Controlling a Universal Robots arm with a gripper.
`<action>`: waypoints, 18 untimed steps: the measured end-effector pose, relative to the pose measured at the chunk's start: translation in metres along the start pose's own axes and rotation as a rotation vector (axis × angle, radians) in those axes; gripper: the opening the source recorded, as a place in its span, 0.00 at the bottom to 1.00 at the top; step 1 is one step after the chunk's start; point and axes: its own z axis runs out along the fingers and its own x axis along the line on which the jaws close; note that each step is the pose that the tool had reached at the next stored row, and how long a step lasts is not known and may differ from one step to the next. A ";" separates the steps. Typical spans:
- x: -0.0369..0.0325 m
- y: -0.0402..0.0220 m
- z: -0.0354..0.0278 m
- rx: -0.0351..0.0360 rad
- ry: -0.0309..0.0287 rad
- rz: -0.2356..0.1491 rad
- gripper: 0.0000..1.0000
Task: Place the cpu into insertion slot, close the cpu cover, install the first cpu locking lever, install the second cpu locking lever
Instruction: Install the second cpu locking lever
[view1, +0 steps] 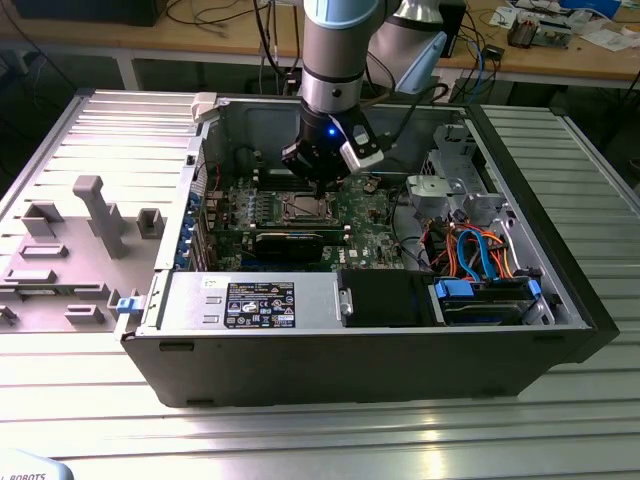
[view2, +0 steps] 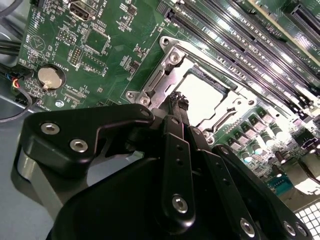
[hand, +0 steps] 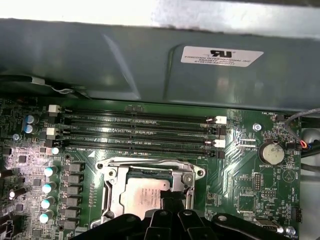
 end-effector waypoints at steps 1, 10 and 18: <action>0.0000 0.0000 -0.0009 0.0000 -0.0001 0.000 0.11; -0.0001 0.0006 -0.0120 0.0025 0.0000 0.000 0.11; 0.0003 -0.0047 -0.0124 0.0027 0.0001 0.000 0.11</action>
